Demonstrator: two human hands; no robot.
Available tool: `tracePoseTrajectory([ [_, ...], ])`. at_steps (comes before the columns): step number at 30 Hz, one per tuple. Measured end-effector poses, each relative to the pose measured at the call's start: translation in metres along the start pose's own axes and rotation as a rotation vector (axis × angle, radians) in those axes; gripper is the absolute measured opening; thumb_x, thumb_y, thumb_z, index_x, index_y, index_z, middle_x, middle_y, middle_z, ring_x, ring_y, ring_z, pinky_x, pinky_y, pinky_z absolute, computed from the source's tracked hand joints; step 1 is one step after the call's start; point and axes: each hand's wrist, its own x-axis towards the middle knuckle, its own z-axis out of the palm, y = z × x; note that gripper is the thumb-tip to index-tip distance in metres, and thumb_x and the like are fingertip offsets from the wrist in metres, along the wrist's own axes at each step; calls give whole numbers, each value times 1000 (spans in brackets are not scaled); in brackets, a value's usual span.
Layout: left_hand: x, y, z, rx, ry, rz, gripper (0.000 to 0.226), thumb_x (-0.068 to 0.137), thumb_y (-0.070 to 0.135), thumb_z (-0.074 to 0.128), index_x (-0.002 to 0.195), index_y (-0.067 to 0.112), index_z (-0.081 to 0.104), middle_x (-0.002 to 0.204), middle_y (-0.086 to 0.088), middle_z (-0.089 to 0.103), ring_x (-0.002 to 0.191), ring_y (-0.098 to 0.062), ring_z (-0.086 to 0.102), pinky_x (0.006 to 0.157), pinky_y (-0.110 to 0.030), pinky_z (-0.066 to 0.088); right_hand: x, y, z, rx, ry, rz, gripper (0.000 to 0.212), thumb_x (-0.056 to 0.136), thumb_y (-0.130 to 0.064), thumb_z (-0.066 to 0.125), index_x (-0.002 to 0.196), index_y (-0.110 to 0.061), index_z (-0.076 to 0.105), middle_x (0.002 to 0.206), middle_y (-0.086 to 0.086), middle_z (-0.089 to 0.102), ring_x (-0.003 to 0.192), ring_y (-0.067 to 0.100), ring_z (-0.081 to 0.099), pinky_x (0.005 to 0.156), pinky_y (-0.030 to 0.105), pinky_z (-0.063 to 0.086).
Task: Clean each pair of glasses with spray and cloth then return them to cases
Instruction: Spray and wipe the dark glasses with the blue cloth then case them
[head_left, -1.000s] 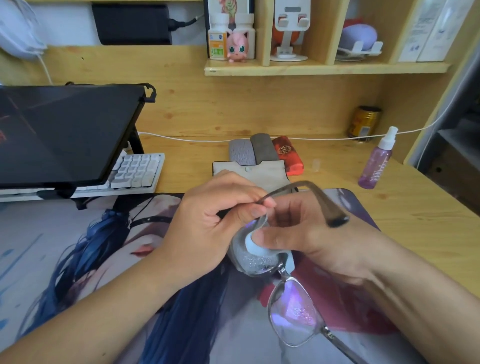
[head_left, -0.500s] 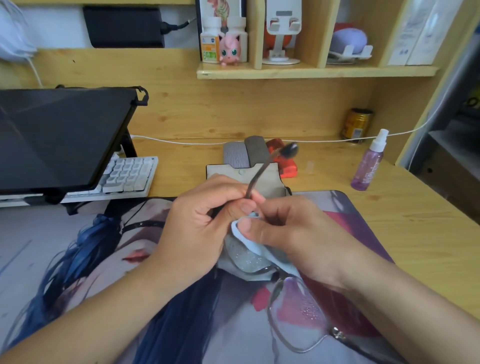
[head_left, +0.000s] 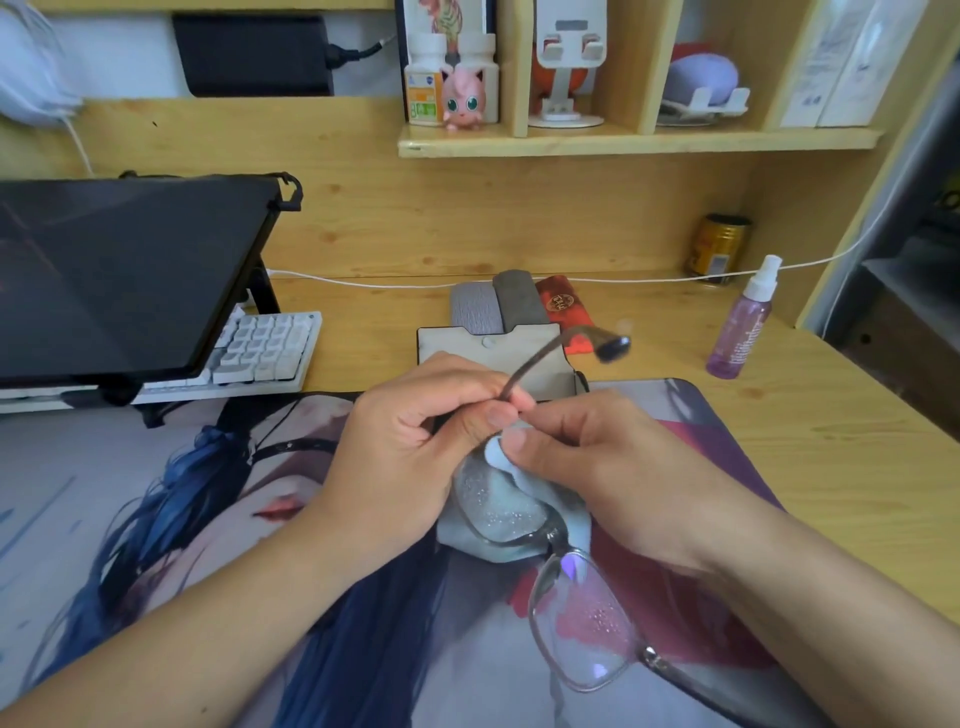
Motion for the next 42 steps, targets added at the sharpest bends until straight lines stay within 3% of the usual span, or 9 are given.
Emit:
tracePoseTrajectory([
  [3, 0, 0, -1, 9, 6, 34, 13, 91, 24, 64, 98, 28, 75, 95, 17, 73, 92, -7, 68, 84, -18, 50, 1, 0, 1, 46, -56, -7, 29, 89, -26, 69, 75, -2, 61, 68, 5, 45, 65, 18, 39, 62, 34, 33],
  [5, 1, 1, 2, 1, 4, 30, 12, 92, 24, 64, 96, 28, 75, 94, 15, 72, 92, -13, 69, 84, -24, 51, 2, -1, 1, 38, -7, 9, 42, 88, -30, 74, 76, 5, 55, 66, 6, 40, 63, 19, 33, 58, 34, 29],
  [9, 1, 0, 2, 2, 1, 25, 13, 92, 25, 63, 96, 28, 75, 95, 18, 72, 92, -9, 68, 85, -20, 50, 0, -2, 2, -7, 39, -3, 43, 99, -31, 60, 64, -7, 49, 56, -4, 30, 54, 12, 26, 50, 27, 23],
  [17, 8, -1, -17, 4, 37, 101, 13, 94, 17, 63, 94, 22, 76, 98, 21, 70, 96, -4, 65, 87, -16, 46, -3, 2, -13, 277, -307, 50, 13, 91, -5, 68, 87, -15, 75, 82, 2, 69, 77, 13, 62, 78, 23, 47],
  [26, 7, 2, -10, -19, -30, 142, 10, 96, 19, 65, 99, 23, 73, 97, 13, 67, 90, -10, 65, 79, -21, 48, 0, 1, -5, 201, -139, 107, 16, 80, -15, 79, 66, -16, 70, 64, 0, 60, 60, 11, 54, 61, 22, 43],
  [30, 7, 0, -12, -17, -4, 99, 12, 96, 22, 62, 99, 26, 72, 96, 22, 67, 92, -4, 63, 83, -17, 46, -2, 0, 2, 74, -49, 60, 52, 90, -40, 71, 59, -5, 48, 60, 7, 35, 58, 21, 30, 56, 37, 25],
  [35, 9, -1, -15, 1, 21, 93, 14, 93, 18, 62, 99, 24, 72, 95, 23, 68, 93, -1, 63, 85, -15, 46, -3, 2, 2, 235, -102, 24, 9, 93, -3, 67, 85, -2, 72, 78, 13, 66, 75, 17, 59, 72, 27, 47],
  [38, 7, 2, -11, -14, -18, 91, 19, 92, 12, 69, 86, 29, 73, 94, 21, 68, 90, -2, 63, 81, -15, 46, -1, 5, 4, 229, -65, 22, 18, 87, 1, 73, 75, -13, 73, 74, 7, 65, 72, 17, 56, 71, 29, 45],
  [42, 5, 4, -2, -56, 0, 41, 12, 92, 21, 69, 90, 31, 73, 91, 20, 70, 86, -1, 64, 79, -15, 47, 1, 3, 7, 179, 32, 17, 47, 90, -35, 70, 75, 7, 58, 64, 23, 45, 56, 38, 39, 57, 55, 39],
])
